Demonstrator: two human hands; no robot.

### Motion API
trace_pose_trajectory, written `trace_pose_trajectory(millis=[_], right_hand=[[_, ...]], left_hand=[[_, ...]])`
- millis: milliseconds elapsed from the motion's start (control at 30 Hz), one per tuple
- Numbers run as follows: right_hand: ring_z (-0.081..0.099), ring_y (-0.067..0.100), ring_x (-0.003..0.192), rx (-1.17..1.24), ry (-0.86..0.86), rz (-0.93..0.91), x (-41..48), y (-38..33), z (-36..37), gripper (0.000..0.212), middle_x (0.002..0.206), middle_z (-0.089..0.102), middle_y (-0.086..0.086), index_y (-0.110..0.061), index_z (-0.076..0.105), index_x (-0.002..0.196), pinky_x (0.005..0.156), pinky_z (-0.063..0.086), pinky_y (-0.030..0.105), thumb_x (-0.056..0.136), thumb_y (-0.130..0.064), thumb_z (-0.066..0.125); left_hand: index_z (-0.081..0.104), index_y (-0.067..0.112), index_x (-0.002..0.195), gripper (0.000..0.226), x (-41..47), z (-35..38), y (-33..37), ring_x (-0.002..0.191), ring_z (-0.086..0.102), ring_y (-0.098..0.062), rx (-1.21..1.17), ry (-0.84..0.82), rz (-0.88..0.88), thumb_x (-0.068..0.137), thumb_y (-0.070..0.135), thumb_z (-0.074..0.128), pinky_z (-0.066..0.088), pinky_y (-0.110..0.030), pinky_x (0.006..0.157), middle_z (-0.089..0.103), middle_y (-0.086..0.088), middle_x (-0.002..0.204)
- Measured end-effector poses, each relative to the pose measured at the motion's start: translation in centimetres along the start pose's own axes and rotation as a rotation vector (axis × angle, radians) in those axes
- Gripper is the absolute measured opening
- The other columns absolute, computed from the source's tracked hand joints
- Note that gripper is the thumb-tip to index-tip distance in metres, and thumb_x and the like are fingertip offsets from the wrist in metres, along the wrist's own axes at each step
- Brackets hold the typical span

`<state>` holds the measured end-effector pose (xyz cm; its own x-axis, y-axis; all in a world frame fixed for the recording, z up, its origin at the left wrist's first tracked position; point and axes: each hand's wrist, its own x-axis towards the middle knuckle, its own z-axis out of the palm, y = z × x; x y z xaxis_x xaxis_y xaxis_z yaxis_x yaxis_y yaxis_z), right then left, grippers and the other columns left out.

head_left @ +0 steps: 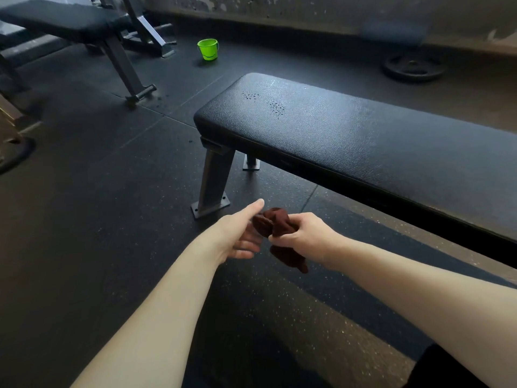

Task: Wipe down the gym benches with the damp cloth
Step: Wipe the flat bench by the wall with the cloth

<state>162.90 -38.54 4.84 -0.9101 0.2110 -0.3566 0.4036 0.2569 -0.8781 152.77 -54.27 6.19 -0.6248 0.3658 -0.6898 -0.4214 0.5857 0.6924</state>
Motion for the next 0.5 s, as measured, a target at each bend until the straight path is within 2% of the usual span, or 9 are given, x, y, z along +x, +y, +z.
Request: trace_pose_trajectory(millis=[133,233,300,400,500], right_hand=[[0.069,0.012,0.077,0.050,0.019,0.013,0.3,0.2,-0.2,0.008,0.085,0.074,0.002,-0.018,0.076,0.093,0.066,0.055,0.019,0.087,-0.014,0.079],[0.072,0.017,0.086,0.120,0.043,0.054,1.0,0.7,-0.3,0.012,0.091,0.078,0.004,-0.015,0.078,0.097,0.077,0.055,0.025,0.086,-0.012,0.080],[0.072,0.020,0.094,0.254,0.043,0.092,1.4,1.1,-0.3,0.016,0.099,0.079,0.008,-0.011,0.078,0.100,0.090,0.053,0.032,0.084,-0.009,0.080],[0.066,0.025,0.100,0.490,0.073,0.195,2.2,1.5,-0.4,0.028,0.116,0.074,0.020,-0.006,0.075,0.106,0.095,0.050,0.037,0.079,-0.013,0.080],[0.072,0.031,0.105,0.557,0.116,0.265,2.6,1.8,-0.6,0.032,0.111,0.075,0.020,-0.002,0.070,0.116,0.099,0.053,0.040,0.087,-0.014,0.077]], left_hand=[[0.075,0.010,0.103,0.032,0.3,0.3,0.2,0.082,0.073,-0.020,0.033,0.026,0.120,0.094,0.041,0.068,0.058,-0.033,0.075,0.077,-0.010,0.090],[0.073,0.012,0.096,0.013,0.8,0.1,0.2,0.085,0.073,-0.021,0.023,0.091,0.188,0.095,0.022,0.064,0.059,-0.034,0.074,0.076,-0.010,0.092],[0.071,0.012,0.092,0.013,0.7,-0.1,0.3,0.088,0.070,-0.022,0.001,0.129,0.211,0.094,0.017,0.060,0.059,-0.039,0.080,0.074,-0.008,0.090],[0.071,0.006,0.099,0.020,0.5,-0.3,0.6,0.096,0.066,-0.027,-0.036,0.191,0.203,0.090,0.015,0.056,0.057,-0.045,0.091,0.068,-0.012,0.098],[0.071,0.008,0.092,0.024,0.4,-0.3,0.8,0.091,0.064,-0.028,-0.092,0.209,0.197,0.078,0.023,0.057,0.057,-0.044,0.085,0.067,-0.013,0.096]])
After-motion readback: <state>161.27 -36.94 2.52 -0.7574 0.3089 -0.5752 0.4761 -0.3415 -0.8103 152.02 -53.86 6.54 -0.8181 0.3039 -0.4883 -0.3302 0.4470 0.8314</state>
